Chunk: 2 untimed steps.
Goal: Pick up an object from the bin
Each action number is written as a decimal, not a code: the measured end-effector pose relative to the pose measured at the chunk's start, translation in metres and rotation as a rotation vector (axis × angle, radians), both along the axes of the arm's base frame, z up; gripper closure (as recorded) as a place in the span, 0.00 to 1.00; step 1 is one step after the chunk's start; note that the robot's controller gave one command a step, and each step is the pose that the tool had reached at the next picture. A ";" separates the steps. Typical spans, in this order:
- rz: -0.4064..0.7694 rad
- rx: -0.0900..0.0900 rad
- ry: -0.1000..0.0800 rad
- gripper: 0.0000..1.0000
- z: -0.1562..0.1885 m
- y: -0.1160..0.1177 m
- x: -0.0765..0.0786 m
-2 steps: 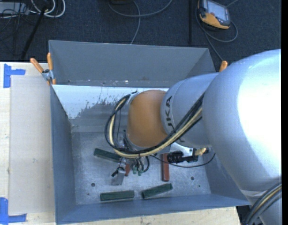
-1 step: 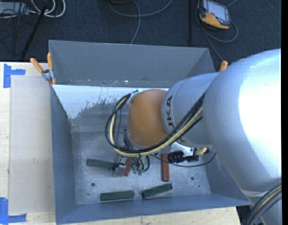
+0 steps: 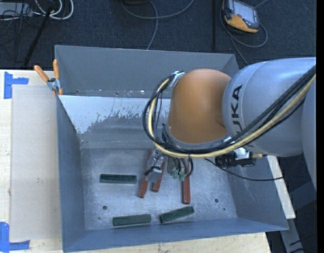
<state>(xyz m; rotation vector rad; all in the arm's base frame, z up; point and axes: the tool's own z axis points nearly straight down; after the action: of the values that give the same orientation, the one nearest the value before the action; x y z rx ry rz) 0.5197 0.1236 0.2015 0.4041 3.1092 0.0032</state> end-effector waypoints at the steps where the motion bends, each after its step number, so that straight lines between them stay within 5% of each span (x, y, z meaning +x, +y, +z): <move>1: 0.000 -0.002 0.007 0.00 -0.004 0.000 -0.001; 2: 0.136 -0.002 0.015 0.00 -0.129 0.070 0.007</move>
Offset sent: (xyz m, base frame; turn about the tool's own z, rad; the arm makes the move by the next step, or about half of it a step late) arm 0.0000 0.0000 0.0000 0.0000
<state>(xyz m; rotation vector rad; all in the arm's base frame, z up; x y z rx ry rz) 0.5270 0.1937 0.0721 0.1926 3.1437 -0.0028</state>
